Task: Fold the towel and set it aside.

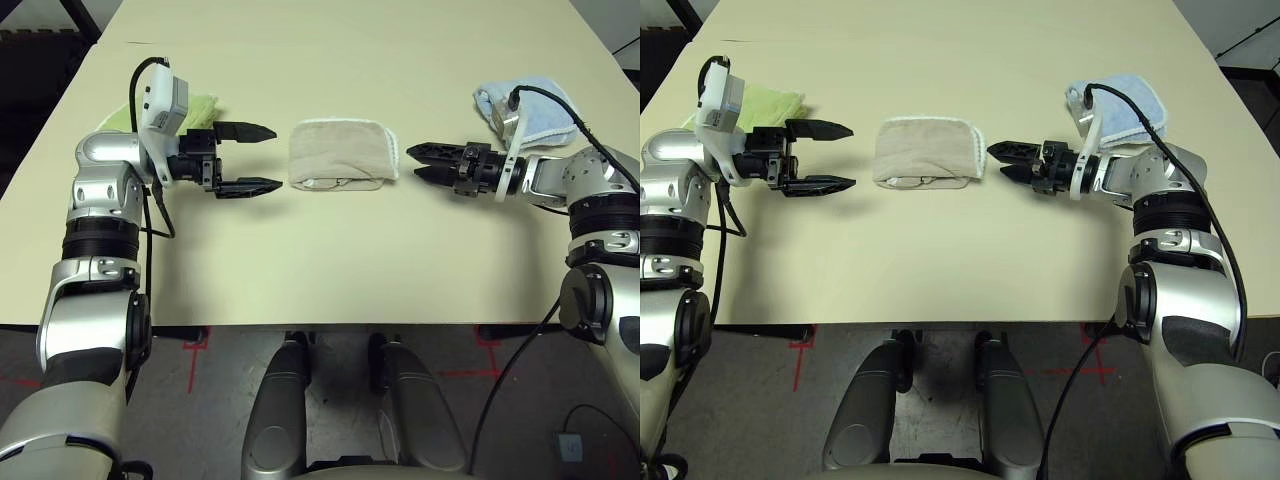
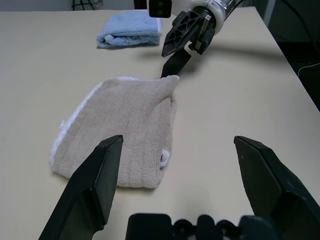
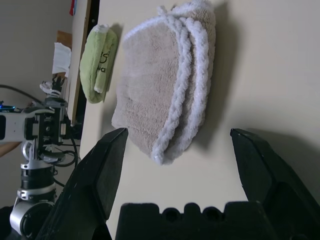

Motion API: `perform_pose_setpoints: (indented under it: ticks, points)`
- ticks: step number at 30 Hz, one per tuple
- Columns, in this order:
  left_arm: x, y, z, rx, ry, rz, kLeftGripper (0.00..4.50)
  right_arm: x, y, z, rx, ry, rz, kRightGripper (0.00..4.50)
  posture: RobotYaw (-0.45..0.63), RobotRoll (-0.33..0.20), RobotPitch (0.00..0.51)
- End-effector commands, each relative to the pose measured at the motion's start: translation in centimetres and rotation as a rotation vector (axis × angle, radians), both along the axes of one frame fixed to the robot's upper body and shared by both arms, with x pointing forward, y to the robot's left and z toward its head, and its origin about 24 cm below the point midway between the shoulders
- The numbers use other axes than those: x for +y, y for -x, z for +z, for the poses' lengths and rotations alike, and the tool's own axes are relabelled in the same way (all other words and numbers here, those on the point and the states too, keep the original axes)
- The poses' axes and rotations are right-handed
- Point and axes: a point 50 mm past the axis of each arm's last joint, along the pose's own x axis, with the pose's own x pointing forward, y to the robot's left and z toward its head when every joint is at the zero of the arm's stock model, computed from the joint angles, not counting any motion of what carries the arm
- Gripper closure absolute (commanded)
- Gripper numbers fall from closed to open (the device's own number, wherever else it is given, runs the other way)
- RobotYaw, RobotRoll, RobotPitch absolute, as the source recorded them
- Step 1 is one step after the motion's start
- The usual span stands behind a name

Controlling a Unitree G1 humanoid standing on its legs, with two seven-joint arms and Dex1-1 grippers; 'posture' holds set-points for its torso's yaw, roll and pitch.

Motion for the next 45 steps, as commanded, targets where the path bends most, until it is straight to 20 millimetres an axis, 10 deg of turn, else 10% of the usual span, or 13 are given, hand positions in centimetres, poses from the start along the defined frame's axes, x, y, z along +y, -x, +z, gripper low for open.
perform_pose_setpoints:
  ticks: [1, 16, 29, 45]
  points:
    - [0.1, 0.5, -0.1, 0.005, -0.008, -0.002, 0.0, 1.1, -0.5, -0.6, 0.024, 0.04, 0.0, 0.04, 0.13, 0.0, 0.259]
    - [-0.4, 0.7, 0.1, 0.019, -0.006, -0.005, 0.0, 6.8, -2.7, -0.9, -0.049, 0.072, -0.009, 0.04, 0.15, 0.0, 0.261]
    - [-0.9, 0.5, -0.1, 0.029, -0.011, -0.022, 0.0, 5.6, -2.6, -0.3, -0.064, 0.067, -0.001, 4.38, 0.11, 0.0, 0.259]
    - [-1.4, 0.1, -0.7, 0.044, -0.01, -0.025, 0.0, 2.3, -3.4, 6.3, -0.409, -0.174, -0.183, 4.48, 0.06, 0.0, 0.255]
